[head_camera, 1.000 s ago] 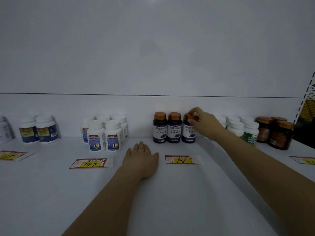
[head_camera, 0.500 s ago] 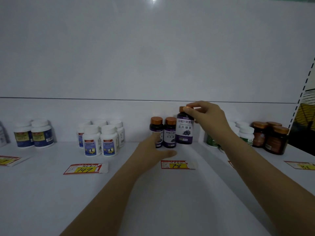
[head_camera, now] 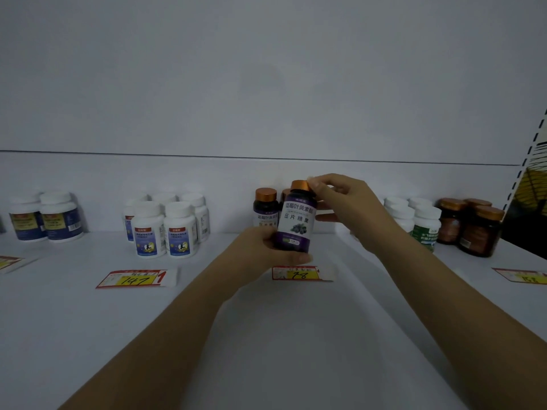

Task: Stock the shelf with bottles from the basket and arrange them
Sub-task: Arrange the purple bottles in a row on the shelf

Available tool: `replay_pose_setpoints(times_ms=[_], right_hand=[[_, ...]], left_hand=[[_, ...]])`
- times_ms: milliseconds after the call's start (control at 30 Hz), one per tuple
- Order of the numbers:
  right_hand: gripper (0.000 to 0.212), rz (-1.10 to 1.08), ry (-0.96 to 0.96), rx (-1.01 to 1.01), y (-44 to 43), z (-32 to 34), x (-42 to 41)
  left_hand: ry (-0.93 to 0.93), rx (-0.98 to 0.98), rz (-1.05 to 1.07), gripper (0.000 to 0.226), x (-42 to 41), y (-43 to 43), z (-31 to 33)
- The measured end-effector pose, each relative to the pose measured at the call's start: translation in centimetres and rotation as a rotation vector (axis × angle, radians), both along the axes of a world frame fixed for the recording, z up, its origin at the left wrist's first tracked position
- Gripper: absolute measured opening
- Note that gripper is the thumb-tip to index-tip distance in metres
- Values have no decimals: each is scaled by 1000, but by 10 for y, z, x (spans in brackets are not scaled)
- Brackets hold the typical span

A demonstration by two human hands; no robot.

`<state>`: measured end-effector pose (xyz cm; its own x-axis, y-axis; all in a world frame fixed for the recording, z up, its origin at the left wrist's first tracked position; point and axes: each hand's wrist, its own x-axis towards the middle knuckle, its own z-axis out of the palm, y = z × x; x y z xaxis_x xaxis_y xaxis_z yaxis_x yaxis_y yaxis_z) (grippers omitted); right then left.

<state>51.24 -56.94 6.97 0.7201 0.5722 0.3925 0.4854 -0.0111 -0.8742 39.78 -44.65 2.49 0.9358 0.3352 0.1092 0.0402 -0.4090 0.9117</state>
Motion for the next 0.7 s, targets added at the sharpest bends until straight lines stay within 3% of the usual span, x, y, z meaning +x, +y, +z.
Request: replay_pose_setpoints(times_ms=[267, 433, 600, 700], right_hand=[[14, 5, 24, 22, -2, 1, -1], [32, 24, 114, 77, 2, 3, -7], [19, 184, 277, 259, -2, 10, -8], [24, 290, 341, 293, -4, 10, -6]], left_hand=[[-34, -15, 10, 48, -1, 0, -1], [-109, 41, 52, 48, -1, -3, -1], [-101, -170, -116, 48, -4, -5, 7], [-86, -292, -175, 50, -4, -7, 7]])
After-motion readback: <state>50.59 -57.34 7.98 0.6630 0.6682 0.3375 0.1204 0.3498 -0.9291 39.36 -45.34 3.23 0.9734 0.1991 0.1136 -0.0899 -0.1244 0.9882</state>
